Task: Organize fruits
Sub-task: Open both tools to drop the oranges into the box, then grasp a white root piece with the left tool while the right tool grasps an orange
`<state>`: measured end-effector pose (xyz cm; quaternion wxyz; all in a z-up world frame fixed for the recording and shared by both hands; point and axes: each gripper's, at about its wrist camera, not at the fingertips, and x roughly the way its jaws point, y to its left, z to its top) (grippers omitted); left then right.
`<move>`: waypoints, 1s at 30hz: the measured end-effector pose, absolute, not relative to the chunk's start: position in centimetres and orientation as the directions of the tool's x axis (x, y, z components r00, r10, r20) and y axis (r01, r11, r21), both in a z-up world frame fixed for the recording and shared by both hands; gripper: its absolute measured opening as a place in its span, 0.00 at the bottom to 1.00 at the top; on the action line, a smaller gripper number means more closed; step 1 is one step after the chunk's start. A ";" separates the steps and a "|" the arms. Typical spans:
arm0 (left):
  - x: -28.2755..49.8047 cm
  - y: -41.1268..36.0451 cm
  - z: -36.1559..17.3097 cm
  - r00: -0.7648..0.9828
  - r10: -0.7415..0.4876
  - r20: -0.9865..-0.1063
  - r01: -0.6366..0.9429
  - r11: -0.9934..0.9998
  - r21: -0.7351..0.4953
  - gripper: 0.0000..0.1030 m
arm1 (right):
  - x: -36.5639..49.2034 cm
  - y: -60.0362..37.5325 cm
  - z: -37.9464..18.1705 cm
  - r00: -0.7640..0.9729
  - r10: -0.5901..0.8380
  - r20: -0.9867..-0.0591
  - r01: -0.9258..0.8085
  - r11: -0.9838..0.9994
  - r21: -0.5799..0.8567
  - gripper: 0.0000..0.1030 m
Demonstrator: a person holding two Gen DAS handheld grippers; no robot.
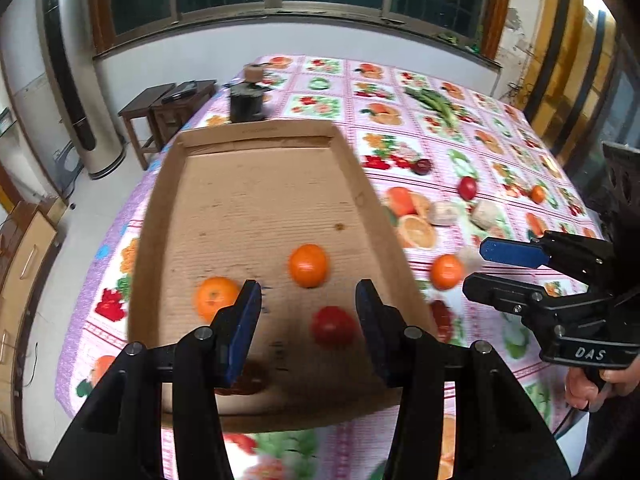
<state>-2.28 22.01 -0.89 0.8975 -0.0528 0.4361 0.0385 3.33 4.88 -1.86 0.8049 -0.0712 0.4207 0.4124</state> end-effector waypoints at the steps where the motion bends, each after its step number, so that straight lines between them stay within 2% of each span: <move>1: -2.2 21.5 -0.9 0.617 0.015 -0.787 -0.104 0.993 -0.062 0.46 | 3.3 3.9 -1.9 0.316 0.599 -0.736 -0.713 0.662 0.233 0.49; 22: 0.4 11.4 -1.4 0.575 -0.144 -0.806 0.099 0.989 -0.107 0.46 | 5.1 -10.8 -2.8 0.463 0.476 -0.747 -0.492 0.840 0.229 0.49; 30: 2.4 8.1 -1.9 0.546 -0.188 -0.816 0.156 0.980 -0.122 0.46 | 6.5 -13.8 -3.3 0.496 0.402 -0.770 -0.445 0.879 0.172 0.49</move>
